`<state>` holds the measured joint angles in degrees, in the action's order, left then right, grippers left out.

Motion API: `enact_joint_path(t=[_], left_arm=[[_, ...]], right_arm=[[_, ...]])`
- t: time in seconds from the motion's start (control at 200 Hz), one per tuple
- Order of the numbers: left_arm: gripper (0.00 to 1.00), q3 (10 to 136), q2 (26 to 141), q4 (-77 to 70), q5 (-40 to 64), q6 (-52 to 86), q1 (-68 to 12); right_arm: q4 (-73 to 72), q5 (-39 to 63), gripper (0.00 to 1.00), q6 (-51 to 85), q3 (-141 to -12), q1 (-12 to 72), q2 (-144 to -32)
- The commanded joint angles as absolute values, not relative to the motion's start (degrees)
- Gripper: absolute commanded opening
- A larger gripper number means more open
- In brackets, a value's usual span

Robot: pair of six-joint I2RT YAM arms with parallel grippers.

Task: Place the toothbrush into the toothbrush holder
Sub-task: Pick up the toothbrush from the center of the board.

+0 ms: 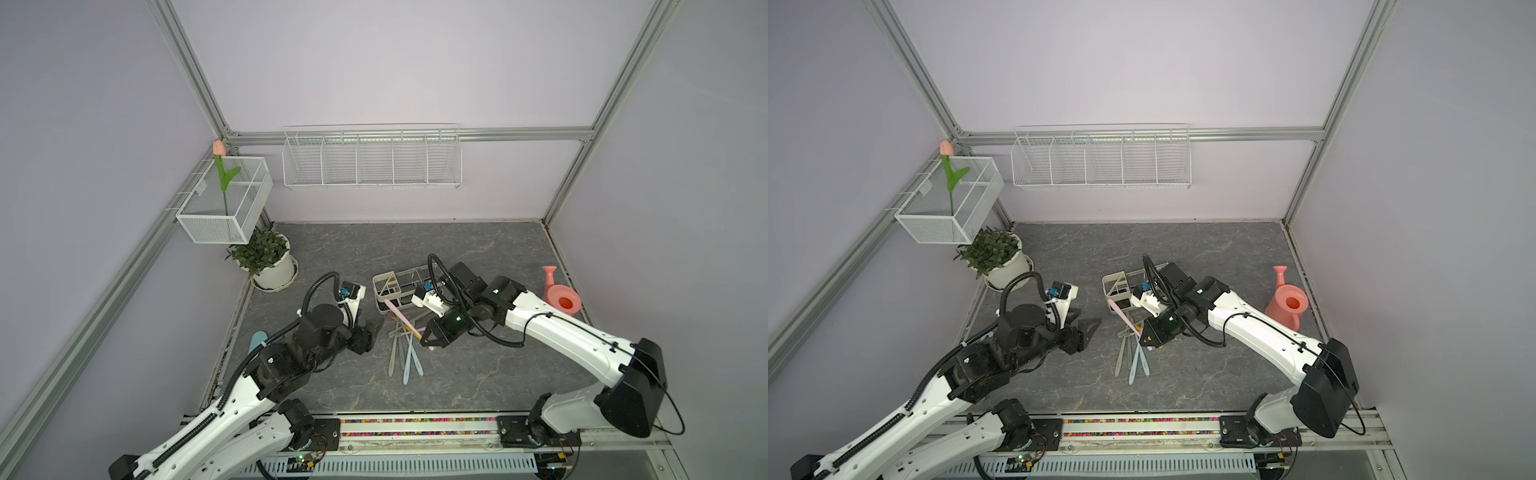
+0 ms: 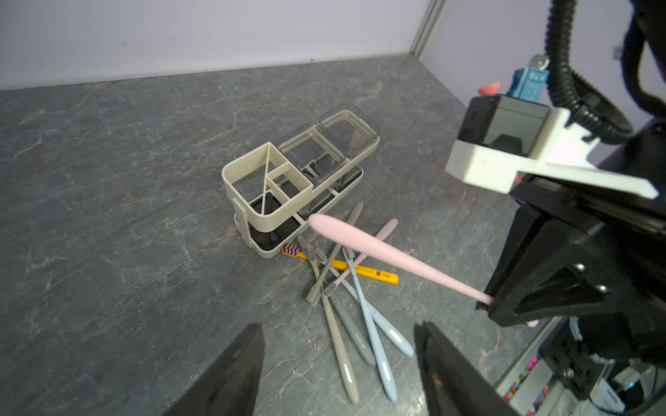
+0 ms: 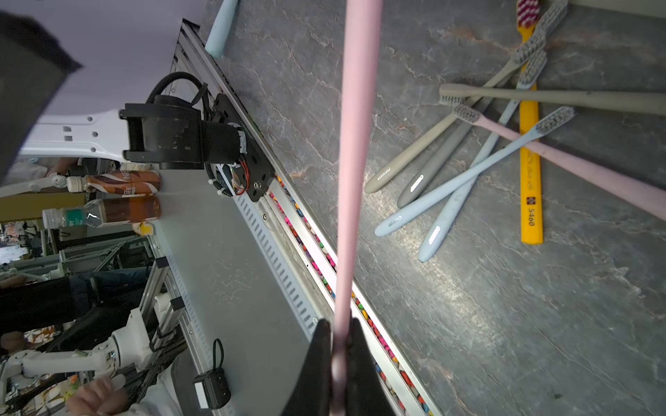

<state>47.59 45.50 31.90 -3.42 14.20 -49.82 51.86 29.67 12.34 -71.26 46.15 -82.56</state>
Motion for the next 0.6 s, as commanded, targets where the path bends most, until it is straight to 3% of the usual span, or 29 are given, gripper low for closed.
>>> enact_joint_path(t=[0.0, 0.235, 0.595], left_arm=[[0.69, 51.34, 49.42, 34.72, 2.13, 5.15, -53.08], [0.67, 50.05, 51.05, 34.94, -1.7, 1.05, -64.27], [0.67, 49.84, 55.03, 32.83, -9.71, -1.78, -68.2]], right_arm=[[57.48, 33.54, 0.07, 8.91, -72.6, 45.71, -82.36], [60.49, 38.5, 0.07, 5.09, -72.99, 44.25, -82.44], [65.0, 43.96, 0.07, 0.92, -74.2, 43.01, -83.64]])
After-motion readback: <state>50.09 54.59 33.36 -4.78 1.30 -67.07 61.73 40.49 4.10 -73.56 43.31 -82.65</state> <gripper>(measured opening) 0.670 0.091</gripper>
